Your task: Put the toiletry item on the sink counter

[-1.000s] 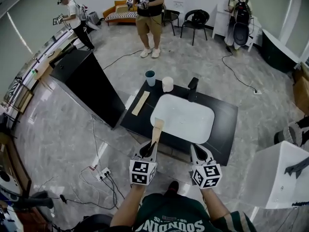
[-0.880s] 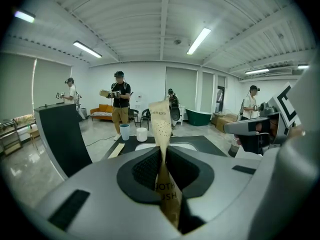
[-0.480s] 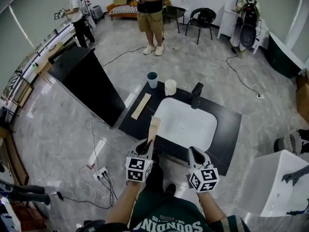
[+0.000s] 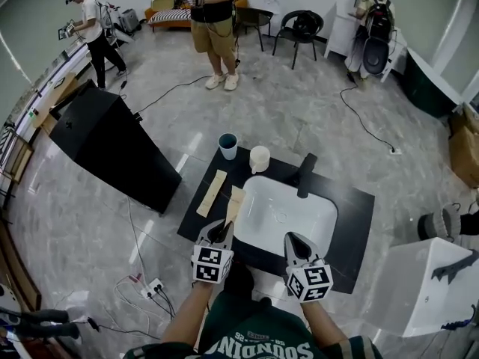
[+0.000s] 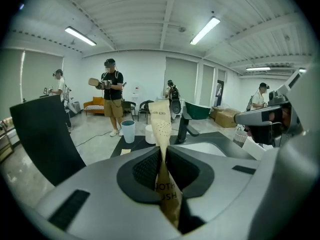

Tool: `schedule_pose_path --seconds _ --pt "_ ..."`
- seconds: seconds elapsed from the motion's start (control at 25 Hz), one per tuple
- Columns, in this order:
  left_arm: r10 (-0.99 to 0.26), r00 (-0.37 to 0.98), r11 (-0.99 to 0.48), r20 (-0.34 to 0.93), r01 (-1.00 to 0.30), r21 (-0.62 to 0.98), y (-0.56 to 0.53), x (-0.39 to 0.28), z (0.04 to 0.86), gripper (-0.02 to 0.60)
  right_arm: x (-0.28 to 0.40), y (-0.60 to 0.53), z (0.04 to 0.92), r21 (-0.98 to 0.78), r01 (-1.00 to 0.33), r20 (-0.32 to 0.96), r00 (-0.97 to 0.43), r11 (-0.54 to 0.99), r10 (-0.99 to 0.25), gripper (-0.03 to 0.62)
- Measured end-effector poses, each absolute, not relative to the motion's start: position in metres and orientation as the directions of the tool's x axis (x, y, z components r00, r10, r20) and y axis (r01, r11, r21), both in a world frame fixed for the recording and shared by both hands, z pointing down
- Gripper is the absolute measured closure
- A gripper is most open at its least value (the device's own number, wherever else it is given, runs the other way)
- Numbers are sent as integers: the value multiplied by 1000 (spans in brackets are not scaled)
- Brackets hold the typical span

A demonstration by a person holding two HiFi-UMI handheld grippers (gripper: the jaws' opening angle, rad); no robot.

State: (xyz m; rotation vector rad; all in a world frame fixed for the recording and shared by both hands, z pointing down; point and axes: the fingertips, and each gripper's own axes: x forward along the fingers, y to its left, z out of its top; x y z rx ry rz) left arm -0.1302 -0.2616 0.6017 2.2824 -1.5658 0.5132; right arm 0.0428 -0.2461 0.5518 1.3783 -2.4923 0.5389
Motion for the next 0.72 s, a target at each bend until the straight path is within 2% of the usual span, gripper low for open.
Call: schedule_pose_path --seconds 0.36,0.72 --pt "-753 403 -414 519 -904 101 -335 -165 629 534 -3 -319 558 -199 -879 425 -475 433 -770 551" --pt "-706 417 -424 572 -896 131 -362 -168 663 534 -5 -348 569 -197 -893 464 -449 406 -763 551"
